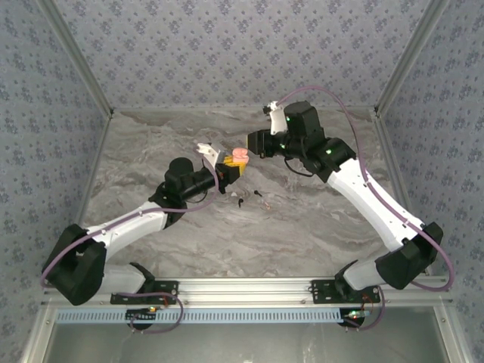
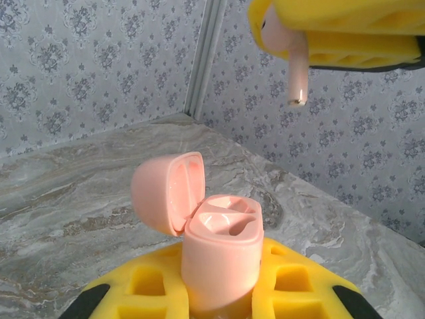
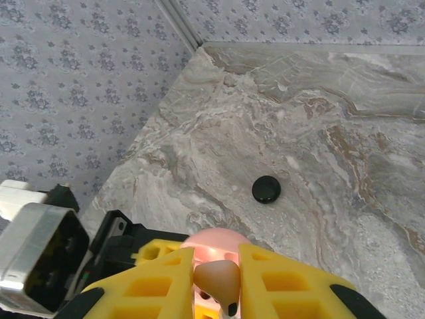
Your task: Insert wireless bluetooth earbuds into charging case
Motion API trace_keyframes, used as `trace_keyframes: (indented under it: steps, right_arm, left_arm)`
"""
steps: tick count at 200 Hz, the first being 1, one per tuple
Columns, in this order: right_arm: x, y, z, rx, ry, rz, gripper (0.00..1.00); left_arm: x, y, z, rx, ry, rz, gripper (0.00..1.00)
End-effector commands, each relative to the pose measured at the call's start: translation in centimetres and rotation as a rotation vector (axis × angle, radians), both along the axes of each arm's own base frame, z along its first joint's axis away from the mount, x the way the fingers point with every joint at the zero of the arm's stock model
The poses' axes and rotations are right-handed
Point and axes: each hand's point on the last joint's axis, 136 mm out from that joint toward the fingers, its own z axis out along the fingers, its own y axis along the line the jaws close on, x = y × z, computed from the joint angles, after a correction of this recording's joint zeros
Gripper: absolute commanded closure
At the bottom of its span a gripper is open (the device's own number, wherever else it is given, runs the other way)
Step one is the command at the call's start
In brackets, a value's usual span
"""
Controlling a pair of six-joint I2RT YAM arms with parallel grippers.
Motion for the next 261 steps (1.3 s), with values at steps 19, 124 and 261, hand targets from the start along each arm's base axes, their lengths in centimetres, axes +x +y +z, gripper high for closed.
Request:
trace_keyframes:
  steps: [19,124,261]
  right_arm:
    - [-0.2,1.4,1.6,0.039,-0.023,0.035,0.79]
    - [-0.2,2.2,0.7,0.024,-0.015,0.046,0.79]
    - [-0.2,2.3,-0.5,0.007,0.008,0.045,0.79]
  left_arm:
    - [-0.1,-0.9,2.7,-0.063,-0.036,-0.030,0.85]
    - [-0.5,-1.4,4.5,-0.100,-0.045,-0.050,0.85]
    - [-0.7,-1.1,5.2,-0.122,-0.052,-0.044,0.86]
